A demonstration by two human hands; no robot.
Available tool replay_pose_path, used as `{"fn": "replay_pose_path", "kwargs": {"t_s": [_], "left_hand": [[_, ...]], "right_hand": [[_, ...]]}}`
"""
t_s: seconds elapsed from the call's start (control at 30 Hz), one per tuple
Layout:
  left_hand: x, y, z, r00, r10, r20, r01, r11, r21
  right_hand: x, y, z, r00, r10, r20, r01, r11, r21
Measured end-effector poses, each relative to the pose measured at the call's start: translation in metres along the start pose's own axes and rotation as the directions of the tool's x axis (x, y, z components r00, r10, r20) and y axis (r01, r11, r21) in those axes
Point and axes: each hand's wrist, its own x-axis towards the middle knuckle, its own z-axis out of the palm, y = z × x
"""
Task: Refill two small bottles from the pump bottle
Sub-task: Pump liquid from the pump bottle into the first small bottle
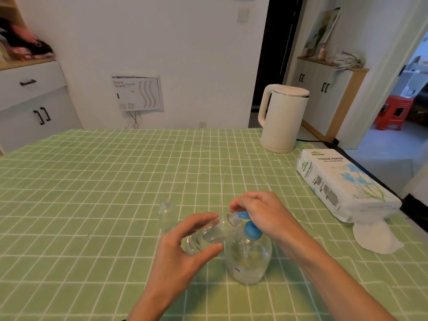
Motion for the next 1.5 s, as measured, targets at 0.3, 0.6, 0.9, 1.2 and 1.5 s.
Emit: {"fn": "replay_pose_path", "kwargs": {"t_s": [0.3, 0.6, 0.9, 1.2, 1.5], "left_hand": [[-0.002, -0.006, 0.000, 1.000, -0.005, 0.001, 0.005, 1.000, 0.008], [-0.002, -0.005, 0.001, 1.000, -0.016, 0.006, 0.016, 1.000, 0.016], [-0.001, 0.001, 0.001, 1.000, -0.004, -0.013, 0.003, 1.000, -0.021], [-0.002, -0.004, 0.002, 1.000, -0.004, -0.009, 0.004, 1.000, 0.019], [-0.004, -0.004, 0.004, 1.000, -0.003, -0.012, 0.004, 0.998, 0.069]], "right_hand": [[-0.001, 0.004, 0.005, 0.999, -0.017, 0.031, 0.016, 0.999, 0.031], [-0.002, 0.007, 0.008, 1.000, 0.020, 0.000, -0.020, 1.000, -0.003], [-0.003, 0.003, 0.001, 1.000, 0.013, -0.021, -0.013, 1.000, -0.017], [-0.003, 0.007, 0.009, 1.000, 0.014, -0.018, -0.013, 1.000, 0.012], [-0.003, 0.006, 0.008, 0.998, 0.020, -0.055, -0.020, 1.000, -0.013]]}}
